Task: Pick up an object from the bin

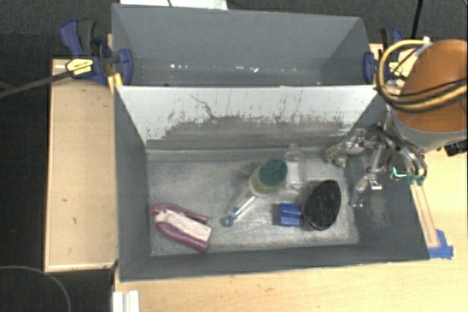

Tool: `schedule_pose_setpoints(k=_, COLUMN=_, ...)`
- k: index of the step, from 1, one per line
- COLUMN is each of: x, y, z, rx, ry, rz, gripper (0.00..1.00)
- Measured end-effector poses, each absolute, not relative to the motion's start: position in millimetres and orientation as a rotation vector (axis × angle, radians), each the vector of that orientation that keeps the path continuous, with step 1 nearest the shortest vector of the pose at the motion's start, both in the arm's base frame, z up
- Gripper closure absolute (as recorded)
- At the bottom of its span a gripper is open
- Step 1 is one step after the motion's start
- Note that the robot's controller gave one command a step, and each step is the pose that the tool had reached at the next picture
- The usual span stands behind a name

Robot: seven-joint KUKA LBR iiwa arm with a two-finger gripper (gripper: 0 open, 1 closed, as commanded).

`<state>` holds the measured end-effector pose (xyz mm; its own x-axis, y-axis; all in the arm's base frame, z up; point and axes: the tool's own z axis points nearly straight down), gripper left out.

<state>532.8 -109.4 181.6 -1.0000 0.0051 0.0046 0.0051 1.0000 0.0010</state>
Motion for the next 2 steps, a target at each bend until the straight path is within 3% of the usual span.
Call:
schedule_pose_setpoints(k=1, x=535.9, y=-65.4, z=96.2, rx=0.608, ry=-3.096, rz=0.010, gripper=0.00)
schedule_pose_setpoints(k=2, x=532.6, y=-61.7, z=91.9, rx=0.619, ry=-3.082, rz=-0.001, gripper=1.00)
